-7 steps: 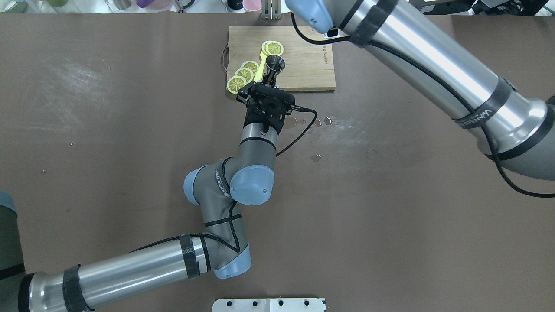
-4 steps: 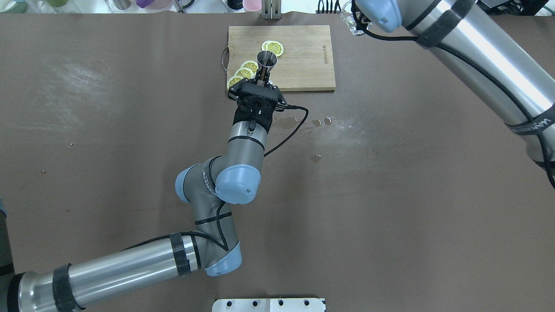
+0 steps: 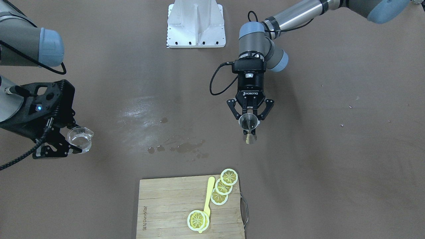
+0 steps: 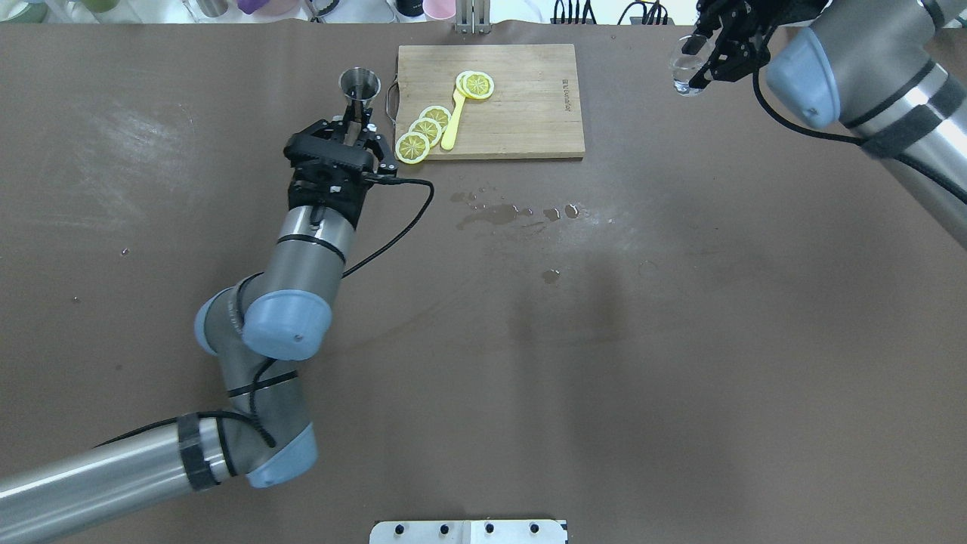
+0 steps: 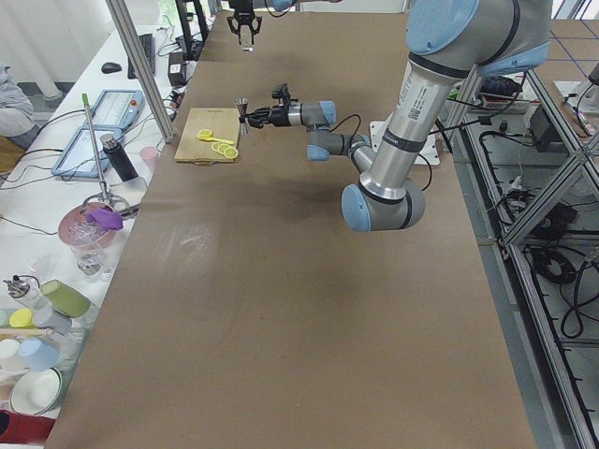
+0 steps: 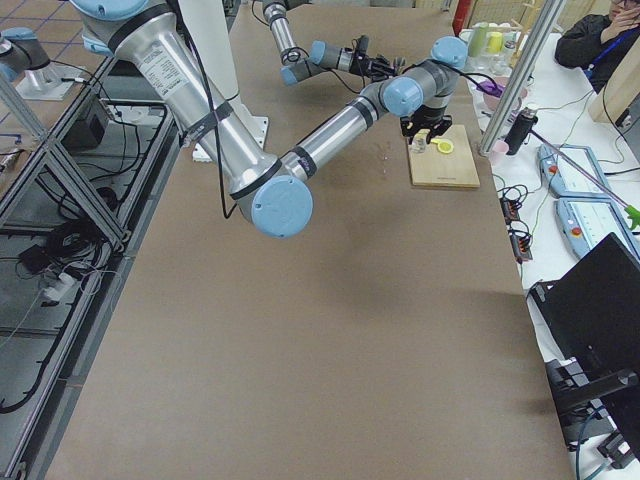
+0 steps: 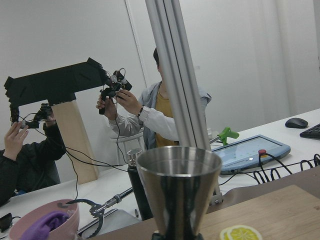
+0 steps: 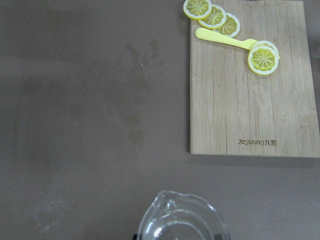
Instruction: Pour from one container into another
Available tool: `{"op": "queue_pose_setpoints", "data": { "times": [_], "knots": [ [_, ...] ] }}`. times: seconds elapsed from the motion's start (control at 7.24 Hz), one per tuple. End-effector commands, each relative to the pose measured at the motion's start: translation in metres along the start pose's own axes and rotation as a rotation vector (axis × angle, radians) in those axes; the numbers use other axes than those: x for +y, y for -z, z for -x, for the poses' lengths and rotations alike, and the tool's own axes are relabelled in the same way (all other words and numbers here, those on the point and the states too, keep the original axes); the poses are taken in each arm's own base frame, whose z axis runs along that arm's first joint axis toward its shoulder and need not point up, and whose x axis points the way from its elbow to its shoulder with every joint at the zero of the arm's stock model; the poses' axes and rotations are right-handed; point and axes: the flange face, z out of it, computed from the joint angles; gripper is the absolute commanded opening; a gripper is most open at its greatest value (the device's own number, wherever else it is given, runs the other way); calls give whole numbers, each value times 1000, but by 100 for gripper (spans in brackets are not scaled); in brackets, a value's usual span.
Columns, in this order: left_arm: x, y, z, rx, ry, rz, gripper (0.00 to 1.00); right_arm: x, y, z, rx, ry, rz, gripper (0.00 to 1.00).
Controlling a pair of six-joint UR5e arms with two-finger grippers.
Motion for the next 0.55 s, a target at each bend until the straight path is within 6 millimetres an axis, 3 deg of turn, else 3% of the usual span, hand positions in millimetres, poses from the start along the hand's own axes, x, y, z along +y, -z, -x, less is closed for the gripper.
{"op": "queue_pose_setpoints", "data": {
  "times": [0.0,0.14,0.28,0.41],
  "knots": [
    [34,49,117,10,34,-23,0,61,-23,36,22,-61,-110,0],
    [61,71,166,24,54,-31,0,81,-30,48,26,-72,-138,0],
    [89,99,203,57,65,-23,0,94,-38,60,29,-54,-158,0],
    [104,115,231,70,69,-19,0,107,-46,73,10,-42,-179,0]
  ]
}}
